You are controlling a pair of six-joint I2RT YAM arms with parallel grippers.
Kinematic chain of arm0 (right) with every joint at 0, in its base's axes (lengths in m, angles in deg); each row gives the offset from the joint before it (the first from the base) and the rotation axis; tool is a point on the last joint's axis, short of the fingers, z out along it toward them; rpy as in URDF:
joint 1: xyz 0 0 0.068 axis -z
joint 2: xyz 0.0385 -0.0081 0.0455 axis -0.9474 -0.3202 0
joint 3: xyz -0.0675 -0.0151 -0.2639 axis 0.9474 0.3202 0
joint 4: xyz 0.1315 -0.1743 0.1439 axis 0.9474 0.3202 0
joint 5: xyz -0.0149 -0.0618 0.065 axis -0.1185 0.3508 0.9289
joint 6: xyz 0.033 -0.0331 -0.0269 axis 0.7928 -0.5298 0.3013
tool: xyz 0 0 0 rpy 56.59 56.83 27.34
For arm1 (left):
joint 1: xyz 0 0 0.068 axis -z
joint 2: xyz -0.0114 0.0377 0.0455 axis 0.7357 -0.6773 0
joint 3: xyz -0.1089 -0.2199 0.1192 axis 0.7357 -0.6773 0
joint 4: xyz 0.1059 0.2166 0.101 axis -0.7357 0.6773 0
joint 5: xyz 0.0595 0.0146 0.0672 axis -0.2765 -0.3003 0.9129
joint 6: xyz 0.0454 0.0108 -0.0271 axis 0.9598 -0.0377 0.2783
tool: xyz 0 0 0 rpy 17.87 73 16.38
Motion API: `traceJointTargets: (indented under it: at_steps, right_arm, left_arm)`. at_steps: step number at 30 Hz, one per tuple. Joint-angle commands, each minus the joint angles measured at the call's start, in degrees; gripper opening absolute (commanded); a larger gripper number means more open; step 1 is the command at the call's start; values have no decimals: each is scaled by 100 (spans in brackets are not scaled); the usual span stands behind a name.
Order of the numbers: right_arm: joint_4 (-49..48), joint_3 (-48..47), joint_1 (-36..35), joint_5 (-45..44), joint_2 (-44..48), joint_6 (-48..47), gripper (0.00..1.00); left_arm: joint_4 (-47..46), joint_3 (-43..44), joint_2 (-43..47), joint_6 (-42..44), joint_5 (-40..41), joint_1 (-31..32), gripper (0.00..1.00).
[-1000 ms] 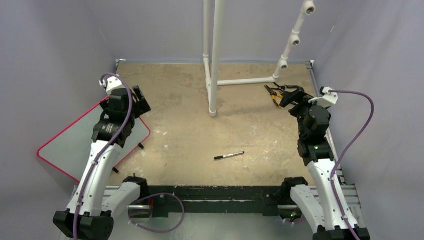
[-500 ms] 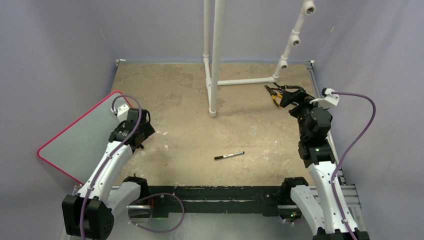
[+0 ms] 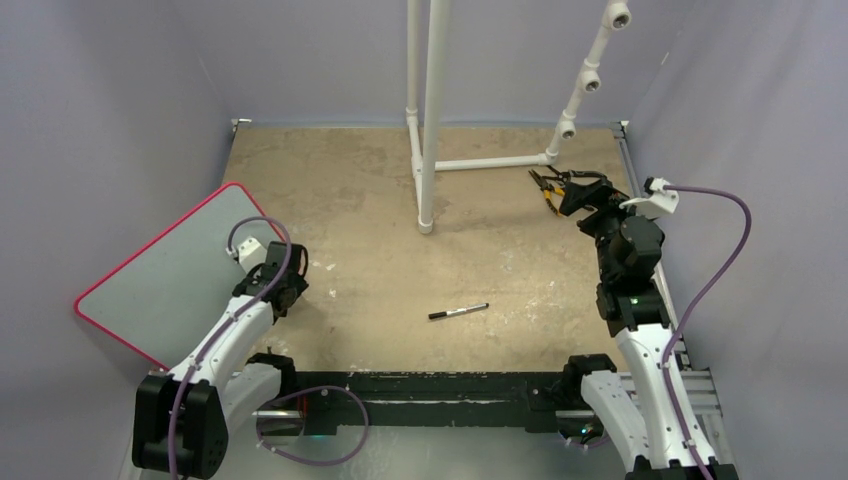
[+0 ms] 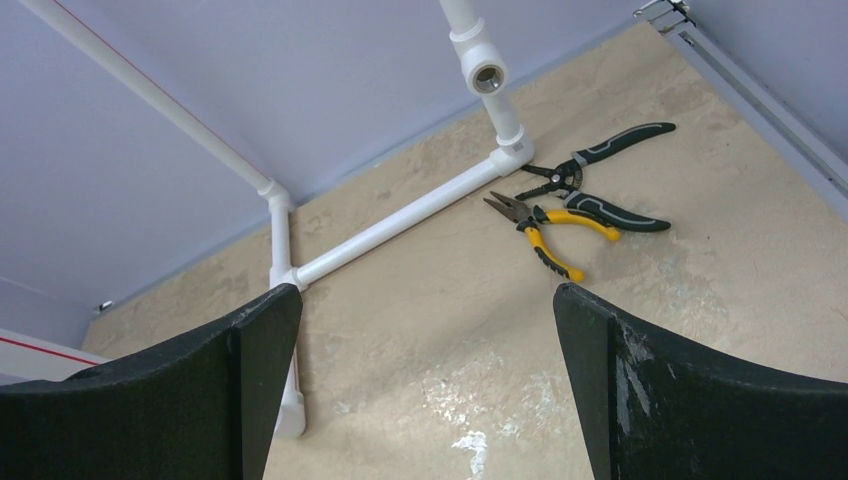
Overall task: Write a sentence on the whiteboard
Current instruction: Move the whiteboard to the center of the board.
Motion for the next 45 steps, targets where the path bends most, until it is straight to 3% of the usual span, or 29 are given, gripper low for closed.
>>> traceJointTargets:
  at_steps: [1,16,19,24,35,45]
  right_arm:
    - [-154,43,7,42,-42,48,99]
    - [-204,46,3,-4,-137,13,99]
    - [-205,44,10,-27,-148,4,99]
    - [-199,51,5,-39,-153,4,99]
    - [-158,109,2,-60,-85,44,98]
    - [-161,149,3,-21,-94,49,99]
  left_arm:
    - [-584,-147,-29,-22,194,-53,49]
    - [-980,-291,-427,-201,468,-106,36]
    - [-1051,-309,-469,-188,460,-115,26]
    - [-1220,-377,-583,-96,330,-106,0]
    - [-1337,-358,-530,-293,68,38,0]
    - [-1492,-107,-1083,-591,371,1212,0]
